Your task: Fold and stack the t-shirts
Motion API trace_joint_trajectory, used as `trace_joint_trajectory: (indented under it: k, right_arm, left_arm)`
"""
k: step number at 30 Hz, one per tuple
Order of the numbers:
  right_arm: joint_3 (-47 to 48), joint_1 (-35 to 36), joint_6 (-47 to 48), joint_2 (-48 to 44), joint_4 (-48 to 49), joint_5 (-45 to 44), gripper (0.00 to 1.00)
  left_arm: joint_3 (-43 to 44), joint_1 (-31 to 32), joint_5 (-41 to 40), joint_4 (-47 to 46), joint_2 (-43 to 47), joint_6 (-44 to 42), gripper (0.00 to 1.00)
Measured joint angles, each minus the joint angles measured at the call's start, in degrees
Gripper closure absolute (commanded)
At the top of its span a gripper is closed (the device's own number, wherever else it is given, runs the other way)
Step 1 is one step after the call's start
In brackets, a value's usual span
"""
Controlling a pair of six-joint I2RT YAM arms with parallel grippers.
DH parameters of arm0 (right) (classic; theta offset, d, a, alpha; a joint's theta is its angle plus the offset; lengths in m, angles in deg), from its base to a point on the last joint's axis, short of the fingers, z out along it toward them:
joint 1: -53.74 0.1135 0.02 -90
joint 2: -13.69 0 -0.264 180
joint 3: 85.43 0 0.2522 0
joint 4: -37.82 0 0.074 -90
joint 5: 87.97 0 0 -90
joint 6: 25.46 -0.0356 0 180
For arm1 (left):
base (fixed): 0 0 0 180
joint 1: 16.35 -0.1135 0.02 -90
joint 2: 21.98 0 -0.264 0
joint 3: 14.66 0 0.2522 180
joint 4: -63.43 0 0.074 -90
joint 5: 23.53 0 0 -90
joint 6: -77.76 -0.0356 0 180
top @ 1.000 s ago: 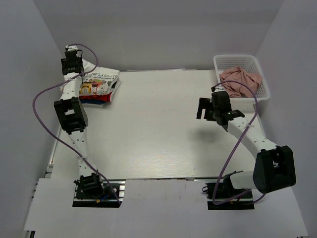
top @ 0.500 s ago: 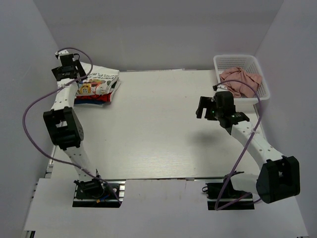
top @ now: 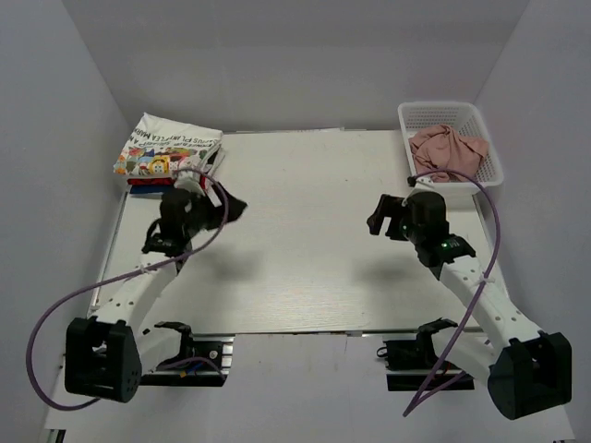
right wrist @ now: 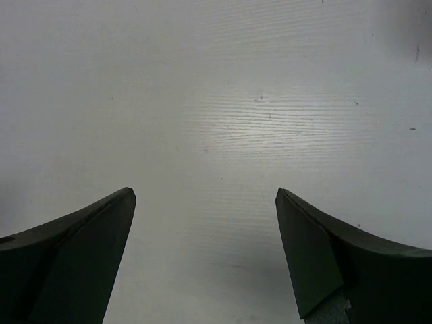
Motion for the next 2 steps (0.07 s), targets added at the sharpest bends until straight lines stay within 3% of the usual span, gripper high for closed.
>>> trace_joint_trajectory:
  k: [2]
  right_arm:
    - [-1.46, 0.00, -0.48, -0.96, 0.48, 0.33, 0.10]
  left_arm:
    - [-4.00, 2.54, 0.13, 2.49, -1.25, 0.83, 0.00]
